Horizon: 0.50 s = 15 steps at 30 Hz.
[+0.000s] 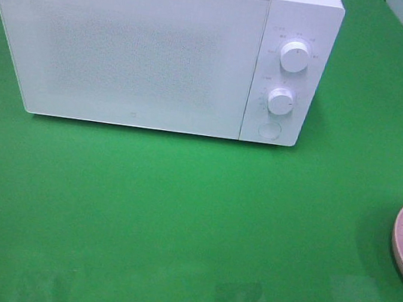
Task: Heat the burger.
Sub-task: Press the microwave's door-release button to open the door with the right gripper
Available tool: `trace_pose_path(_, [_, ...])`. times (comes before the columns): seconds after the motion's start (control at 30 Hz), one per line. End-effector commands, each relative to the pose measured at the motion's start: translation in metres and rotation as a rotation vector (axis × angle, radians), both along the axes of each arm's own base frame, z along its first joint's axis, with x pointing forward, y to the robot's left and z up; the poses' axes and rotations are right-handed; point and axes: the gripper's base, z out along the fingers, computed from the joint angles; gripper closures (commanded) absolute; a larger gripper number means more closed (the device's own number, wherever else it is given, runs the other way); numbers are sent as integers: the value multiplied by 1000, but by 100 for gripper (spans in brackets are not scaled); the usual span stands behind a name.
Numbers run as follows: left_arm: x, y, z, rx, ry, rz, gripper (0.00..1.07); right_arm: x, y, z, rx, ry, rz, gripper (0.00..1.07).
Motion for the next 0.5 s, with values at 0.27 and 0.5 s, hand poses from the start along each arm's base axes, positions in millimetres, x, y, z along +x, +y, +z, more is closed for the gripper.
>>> trace_pose_path(0.27, [-2, 0, 0, 0, -32, 1, 9, -6, 0, 19, 5, -175, 4, 32])
trace_pose_path(0.5, [-2, 0, 0, 0, -32, 1, 9, 1, 2, 48, 21, -445, 16, 32])
